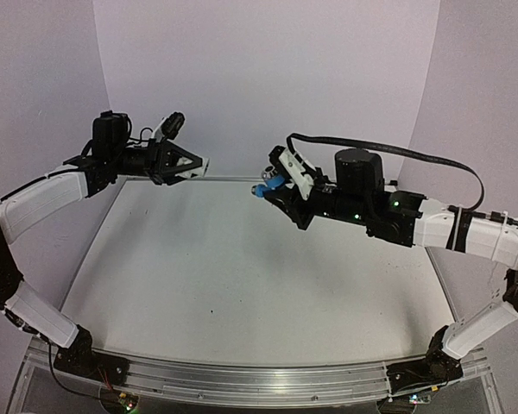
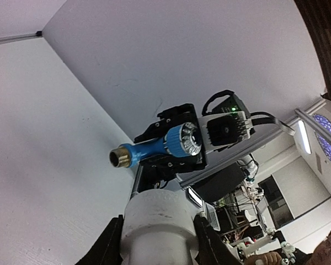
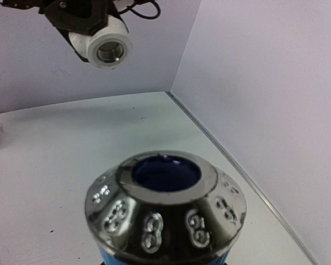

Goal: Install the water faucets

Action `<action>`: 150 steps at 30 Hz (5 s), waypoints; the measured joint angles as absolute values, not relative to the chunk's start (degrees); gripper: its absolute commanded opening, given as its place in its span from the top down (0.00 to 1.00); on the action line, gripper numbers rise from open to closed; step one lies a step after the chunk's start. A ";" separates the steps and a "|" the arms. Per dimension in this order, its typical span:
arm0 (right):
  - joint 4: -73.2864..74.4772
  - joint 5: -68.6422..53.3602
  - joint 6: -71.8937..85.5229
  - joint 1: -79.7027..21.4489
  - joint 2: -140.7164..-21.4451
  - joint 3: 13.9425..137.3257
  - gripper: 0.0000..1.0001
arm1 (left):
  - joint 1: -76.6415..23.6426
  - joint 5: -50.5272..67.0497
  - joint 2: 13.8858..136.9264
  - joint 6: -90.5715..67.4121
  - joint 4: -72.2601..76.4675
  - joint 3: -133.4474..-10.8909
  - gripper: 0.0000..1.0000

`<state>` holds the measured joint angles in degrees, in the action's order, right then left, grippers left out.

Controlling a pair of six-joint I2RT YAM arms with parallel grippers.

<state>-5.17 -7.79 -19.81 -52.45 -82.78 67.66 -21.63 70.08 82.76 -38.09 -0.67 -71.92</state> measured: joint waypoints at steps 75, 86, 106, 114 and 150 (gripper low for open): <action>-22.61 -35.22 -51.07 -48.25 -91.81 76.84 1.00 | -24.82 67.72 88.25 -101.12 54.57 -64.64 1.00; -21.71 -30.11 -66.83 -51.70 -91.26 76.82 1.00 | -24.82 67.31 87.99 -102.59 54.59 -63.99 1.00; -17.08 -25.54 -80.62 -51.77 -91.26 81.03 1.00 | -24.82 68.82 87.15 -103.57 54.57 -62.74 1.00; -16.58 -26.17 -80.75 -51.72 -91.29 81.34 1.00 | -24.82 69.01 87.15 -103.59 54.57 -62.72 1.00; -15.88 -32.88 -74.43 -50.76 -92.97 82.87 1.00 | -25.78 70.37 87.00 -103.53 54.61 -62.92 1.00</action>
<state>-15.88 -32.88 -74.43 -50.76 -92.97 82.87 -25.78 70.37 87.00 -103.53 54.61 -62.92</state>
